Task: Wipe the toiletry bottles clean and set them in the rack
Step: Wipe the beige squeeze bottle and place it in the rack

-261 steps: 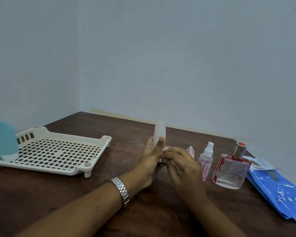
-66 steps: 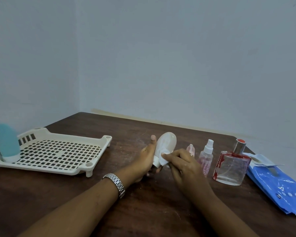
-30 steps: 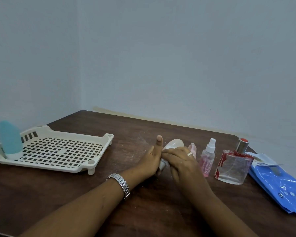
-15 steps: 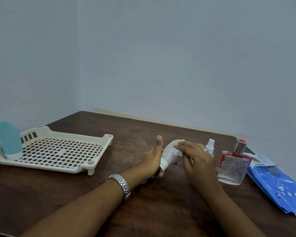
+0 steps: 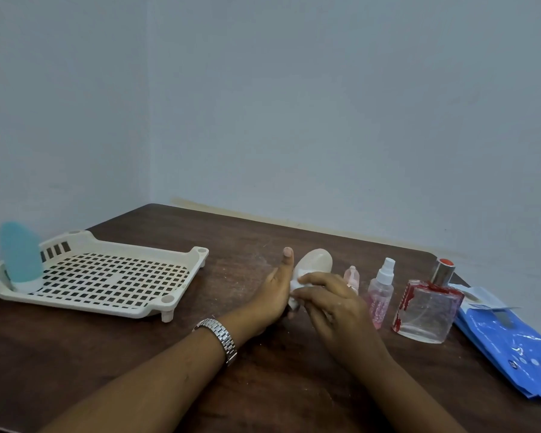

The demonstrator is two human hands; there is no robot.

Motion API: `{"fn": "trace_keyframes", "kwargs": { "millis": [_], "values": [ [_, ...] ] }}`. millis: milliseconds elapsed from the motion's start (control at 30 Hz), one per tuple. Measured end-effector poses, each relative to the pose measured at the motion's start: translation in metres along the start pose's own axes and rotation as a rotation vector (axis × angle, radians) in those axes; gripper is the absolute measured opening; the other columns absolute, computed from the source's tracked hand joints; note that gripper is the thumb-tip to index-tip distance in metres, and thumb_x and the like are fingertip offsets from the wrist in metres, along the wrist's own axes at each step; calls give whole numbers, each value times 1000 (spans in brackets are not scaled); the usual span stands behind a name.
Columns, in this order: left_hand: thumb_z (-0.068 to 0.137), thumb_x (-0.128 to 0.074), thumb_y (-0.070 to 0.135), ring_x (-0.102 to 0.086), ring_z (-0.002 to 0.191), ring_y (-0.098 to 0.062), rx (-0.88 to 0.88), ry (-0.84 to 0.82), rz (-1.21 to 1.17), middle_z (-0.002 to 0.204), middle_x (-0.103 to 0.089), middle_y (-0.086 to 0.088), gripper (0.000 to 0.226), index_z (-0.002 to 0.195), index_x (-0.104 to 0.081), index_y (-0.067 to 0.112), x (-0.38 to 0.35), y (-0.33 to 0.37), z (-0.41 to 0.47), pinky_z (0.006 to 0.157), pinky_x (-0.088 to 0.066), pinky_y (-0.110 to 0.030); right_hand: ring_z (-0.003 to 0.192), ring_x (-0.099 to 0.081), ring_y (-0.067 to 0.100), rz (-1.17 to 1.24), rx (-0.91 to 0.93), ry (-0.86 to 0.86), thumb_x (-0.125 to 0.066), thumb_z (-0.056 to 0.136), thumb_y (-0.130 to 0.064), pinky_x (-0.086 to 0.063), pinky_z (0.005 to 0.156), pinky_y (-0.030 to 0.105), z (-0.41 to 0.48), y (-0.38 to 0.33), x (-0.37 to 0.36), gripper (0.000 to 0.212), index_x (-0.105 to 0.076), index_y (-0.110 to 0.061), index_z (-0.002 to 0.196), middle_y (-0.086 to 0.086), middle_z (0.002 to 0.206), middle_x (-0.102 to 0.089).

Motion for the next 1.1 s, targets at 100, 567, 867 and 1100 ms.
{"fn": "trace_keyframes", "kwargs": {
  "millis": [100, 567, 867, 1100],
  "values": [
    [79, -8, 69, -45, 37, -12, -20, -18, 27, 43, -46, -4, 76, 56, -48, 9, -1, 1, -1, 42, -38, -18, 96, -51, -2, 21, -57, -1, -62, 80, -5, -41, 86, 13, 0, 4, 2, 27, -65, -15, 105, -7, 100, -64],
    [75, -16, 75, -45, 36, -10, 13, -73, 133, 49, -55, 0, 83, 105, -54, 7, -4, -8, 0, 42, -39, -22, 86, -57, 8, 16, -340, 129, -69, 80, -4, -31, 82, -5, 0, 23, 7, 23, -71, -12, 102, 1, 97, -68],
    [85, -10, 63, -43, 35, -11, -46, -37, 69, 42, -45, -5, 75, 58, -48, 5, -1, 3, -2, 40, -35, -15, 88, -60, 7, 28, -119, -7, -64, 81, -12, -46, 79, 18, -4, 11, 3, 24, -70, -18, 103, -5, 97, -67],
    [95, -12, 58, -41, 32, -9, 9, -105, 149, 38, -46, 2, 74, 95, -58, 0, -3, 2, -5, 35, -32, -15, 83, -58, 11, -66, -273, 164, -69, 77, 4, -35, 81, 8, 0, 28, 12, 21, -71, -8, 95, 4, 91, -68]
  ]
}}
Point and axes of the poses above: each hand's wrist, its own z-axis towards the middle knuckle, its own x-axis out of the back of the hand, y = z × x, the point moved 2 cm from there along z, towards the middle knuckle
